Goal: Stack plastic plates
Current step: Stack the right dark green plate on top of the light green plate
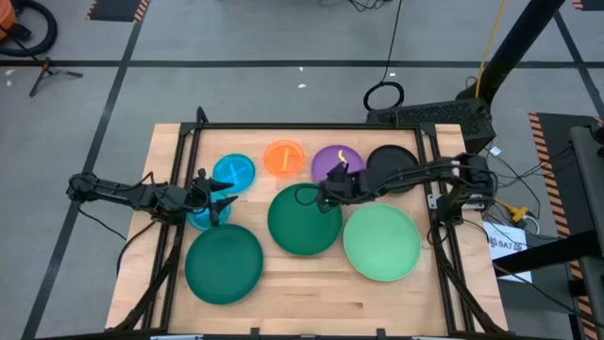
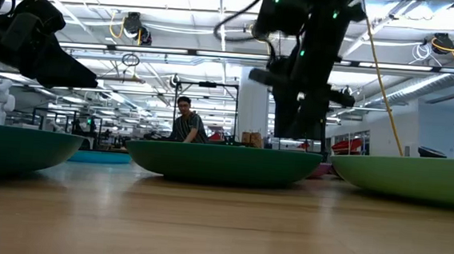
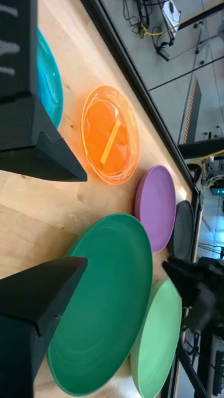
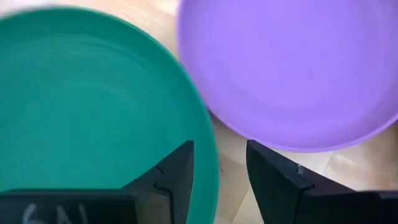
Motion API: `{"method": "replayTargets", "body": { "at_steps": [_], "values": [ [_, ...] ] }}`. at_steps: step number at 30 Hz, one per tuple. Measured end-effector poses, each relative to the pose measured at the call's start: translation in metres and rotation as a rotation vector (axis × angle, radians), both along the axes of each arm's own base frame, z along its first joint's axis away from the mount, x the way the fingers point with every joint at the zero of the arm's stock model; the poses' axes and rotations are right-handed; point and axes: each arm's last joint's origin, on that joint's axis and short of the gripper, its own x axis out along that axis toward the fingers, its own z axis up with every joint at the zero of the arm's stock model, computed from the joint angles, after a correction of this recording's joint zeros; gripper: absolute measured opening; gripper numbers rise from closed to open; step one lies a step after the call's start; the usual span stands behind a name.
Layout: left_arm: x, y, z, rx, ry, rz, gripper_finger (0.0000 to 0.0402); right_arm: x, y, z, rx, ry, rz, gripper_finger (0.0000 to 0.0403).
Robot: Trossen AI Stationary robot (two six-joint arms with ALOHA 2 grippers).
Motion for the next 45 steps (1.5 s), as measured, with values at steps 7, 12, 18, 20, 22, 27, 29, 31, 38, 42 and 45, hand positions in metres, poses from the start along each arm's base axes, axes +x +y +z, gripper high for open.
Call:
{"method": "replayTargets", "body": {
  "at_steps": [7,12,18,20,22,27,29,31,38,42,45],
  "values": [
    [0.0,0.0,0.0,0.0,-0.001,0.0,0.0214,0.009,-0.011,-0.035,0.094,0.096,0.005,0.014],
    [0.0,0.0,0.0,-0.001,-0.002,0.0,0.0214,0.012,-0.011,-0.047,0.115,0.117,0.01,0.0138],
    [0.0,0.0,0.0,-0.001,-0.002,0.0,0.0214,0.012,-0.011,-0.046,0.12,0.106,-0.012,0.0111],
    [0.0,0.0,0.0,-0.001,-0.002,0.0,0.0214,0.012,-0.011,-0.044,0.12,0.099,-0.014,0.0092],
    [0.0,0.0,0.0,-0.002,-0.002,0.0,0.0214,0.011,-0.011,-0.041,0.121,0.088,-0.021,0.0071],
    [0.0,0.0,0.0,-0.004,-0.003,0.001,0.0214,0.012,-0.011,-0.033,0.125,0.044,-0.028,0.0016],
    [0.0,0.0,0.0,-0.004,-0.003,0.001,0.0214,0.013,-0.01,-0.029,0.124,0.013,-0.026,0.0009],
    [0.0,0.0,0.0,-0.008,-0.004,0.002,0.0214,0.013,-0.011,-0.023,0.119,-0.012,-0.02,0.001],
    [0.0,0.0,0.0,-0.023,-0.009,0.006,0.0214,0.004,-0.012,0.012,0.041,-0.106,0.019,0.0004],
    [0.0,0.0,0.0,-0.031,-0.012,0.009,0.0214,-0.008,-0.012,0.038,0.022,-0.165,0.05,0.0004],
    [0.0,0.0,0.0,-0.037,-0.014,0.01,0.0214,-0.021,-0.01,0.057,0.014,-0.186,0.084,0.0004]
  ]
}}
